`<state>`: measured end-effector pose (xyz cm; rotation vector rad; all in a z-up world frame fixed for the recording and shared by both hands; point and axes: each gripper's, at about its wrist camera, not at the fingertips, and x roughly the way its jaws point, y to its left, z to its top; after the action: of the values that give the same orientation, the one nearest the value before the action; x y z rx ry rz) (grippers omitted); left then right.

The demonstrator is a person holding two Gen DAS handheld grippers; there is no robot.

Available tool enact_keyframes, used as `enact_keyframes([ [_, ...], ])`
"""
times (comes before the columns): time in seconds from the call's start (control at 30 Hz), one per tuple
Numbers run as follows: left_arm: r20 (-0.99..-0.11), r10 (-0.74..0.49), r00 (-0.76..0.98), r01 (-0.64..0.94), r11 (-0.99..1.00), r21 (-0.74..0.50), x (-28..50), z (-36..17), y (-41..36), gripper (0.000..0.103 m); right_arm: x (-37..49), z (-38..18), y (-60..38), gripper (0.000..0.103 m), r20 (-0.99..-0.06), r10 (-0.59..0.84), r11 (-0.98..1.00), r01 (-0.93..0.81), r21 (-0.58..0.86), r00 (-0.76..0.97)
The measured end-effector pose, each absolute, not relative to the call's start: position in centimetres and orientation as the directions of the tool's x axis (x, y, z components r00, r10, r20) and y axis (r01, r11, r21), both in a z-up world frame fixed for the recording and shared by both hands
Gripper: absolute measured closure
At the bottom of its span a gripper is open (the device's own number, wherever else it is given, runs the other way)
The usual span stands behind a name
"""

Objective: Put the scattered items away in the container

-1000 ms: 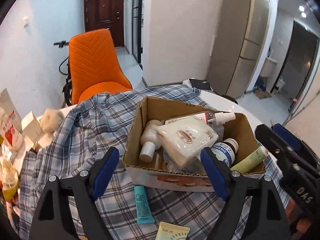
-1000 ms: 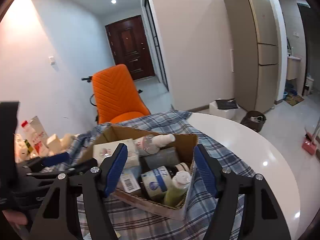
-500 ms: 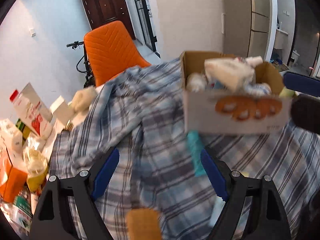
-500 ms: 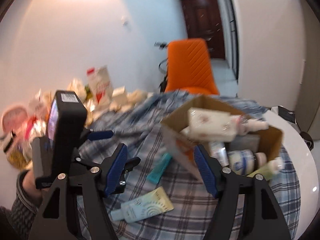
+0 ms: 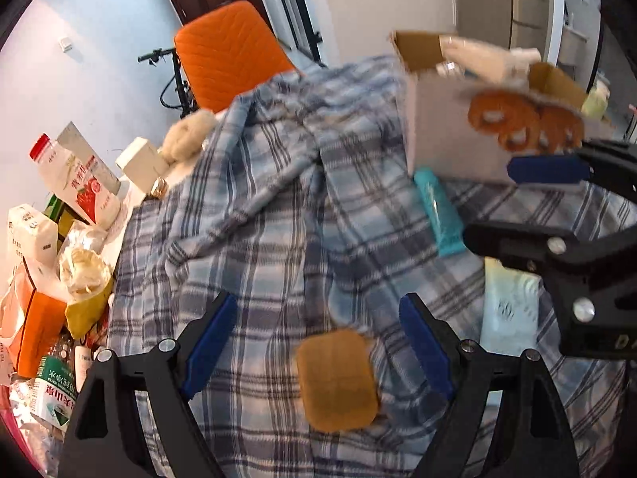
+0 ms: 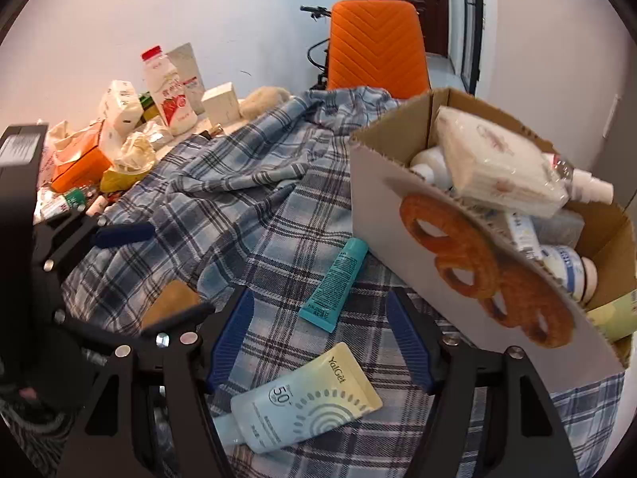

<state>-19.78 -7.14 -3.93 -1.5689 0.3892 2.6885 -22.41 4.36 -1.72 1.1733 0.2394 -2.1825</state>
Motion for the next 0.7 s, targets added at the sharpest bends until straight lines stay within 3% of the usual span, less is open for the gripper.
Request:
enact_keyframes([
  [0.17, -0.887, -0.205, -0.414, -0.148, -0.946, 0.288, -20.0, -6.2, -7.1, 0.017, -22.2, -3.1, 4.0, 0.035, -0.872, -0.337, -0.785, 0.617, 0.053, -0.355],
  [0.43, -0.914, -0.125, -0.386, -0.110, -0.977, 0.180, -20.4, -6.4, -8.7, 0.018, -23.2, -3.7, 4.1, 0.035, -0.851, -0.328, -0.829, 0.556, 0.053, -0.409],
  [0.5, -0.917, -0.100, -0.385, -0.100, -0.984, 0.149, -20.6, -6.4, -9.1, 0.026, -23.2, -4.2, 3.6, 0.036, -0.847, -0.332, -0.832, 0.552, 0.055, -0.416],
  [0.57, -0.922, -0.065, -0.382, -0.101, -0.989, 0.111, -20.6, -6.3, -9.5, 0.036, -23.3, -4.6, 3.3, 0.046, -0.844, -0.344, -0.837, 0.542, 0.077, -0.411],
  [0.7, -0.907, -0.113, -0.406, -0.111, -0.979, 0.172, -20.4, -6.2, -8.8, 0.039, -23.4, -5.1, 2.6, 0.054, -0.839, -0.320, -0.850, 0.525, 0.049, -0.440],
])
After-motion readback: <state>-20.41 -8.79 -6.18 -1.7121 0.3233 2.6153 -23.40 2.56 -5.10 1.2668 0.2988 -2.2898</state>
